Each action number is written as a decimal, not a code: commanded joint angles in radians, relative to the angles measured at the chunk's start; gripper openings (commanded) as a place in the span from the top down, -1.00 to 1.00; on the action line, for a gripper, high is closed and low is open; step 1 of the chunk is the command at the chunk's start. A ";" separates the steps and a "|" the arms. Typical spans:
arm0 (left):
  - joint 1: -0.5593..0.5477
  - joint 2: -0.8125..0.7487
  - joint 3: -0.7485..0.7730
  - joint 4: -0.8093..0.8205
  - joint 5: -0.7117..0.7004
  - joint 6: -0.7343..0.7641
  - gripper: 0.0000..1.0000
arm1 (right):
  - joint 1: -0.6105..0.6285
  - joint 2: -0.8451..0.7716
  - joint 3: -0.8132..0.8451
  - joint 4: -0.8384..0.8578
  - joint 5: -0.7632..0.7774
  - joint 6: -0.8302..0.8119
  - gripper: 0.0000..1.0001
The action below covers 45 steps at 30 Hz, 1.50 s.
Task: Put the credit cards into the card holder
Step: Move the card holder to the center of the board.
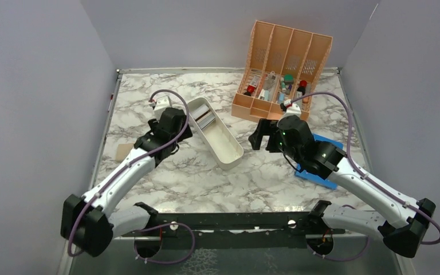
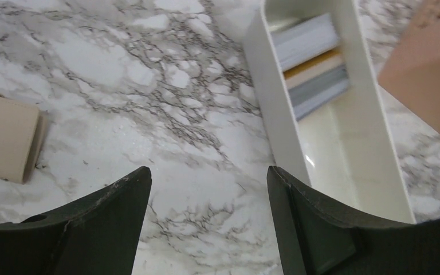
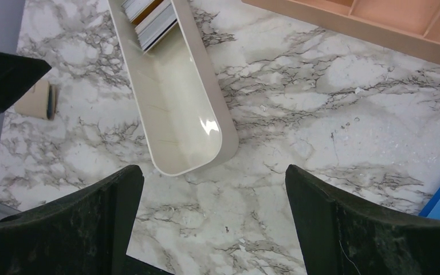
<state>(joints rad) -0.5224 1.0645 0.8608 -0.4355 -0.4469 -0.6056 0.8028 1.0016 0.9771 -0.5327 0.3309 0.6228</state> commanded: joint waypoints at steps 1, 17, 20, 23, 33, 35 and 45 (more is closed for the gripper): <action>0.145 0.173 0.059 0.009 -0.078 -0.089 -0.53 | -0.007 0.044 0.037 -0.009 -0.023 -0.034 -1.00; 0.660 0.415 0.144 -0.063 -0.121 -0.296 -0.70 | -0.007 0.099 -0.016 0.097 -0.191 -0.079 -0.99; 0.690 0.448 0.149 -0.063 -0.149 -0.321 -0.70 | -0.007 0.103 -0.023 0.107 -0.182 -0.094 -0.99; 0.718 0.509 0.181 -0.068 -0.126 -0.318 -0.67 | -0.007 0.105 -0.032 0.112 -0.165 -0.091 -0.99; 0.730 0.683 0.250 -0.147 -0.003 -0.312 -0.65 | -0.007 0.116 -0.044 0.144 -0.186 -0.092 -0.99; 0.730 0.689 0.241 -0.148 0.006 -0.315 -0.65 | -0.007 0.122 -0.043 0.145 -0.194 -0.094 -0.99; 0.714 0.691 0.163 -0.155 0.147 -0.345 -0.29 | -0.007 0.134 -0.060 0.138 -0.172 -0.096 -0.99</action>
<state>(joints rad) 0.2028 1.7523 1.0828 -0.5617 -0.4507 -0.9138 0.8028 1.1271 0.9272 -0.4126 0.1593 0.5388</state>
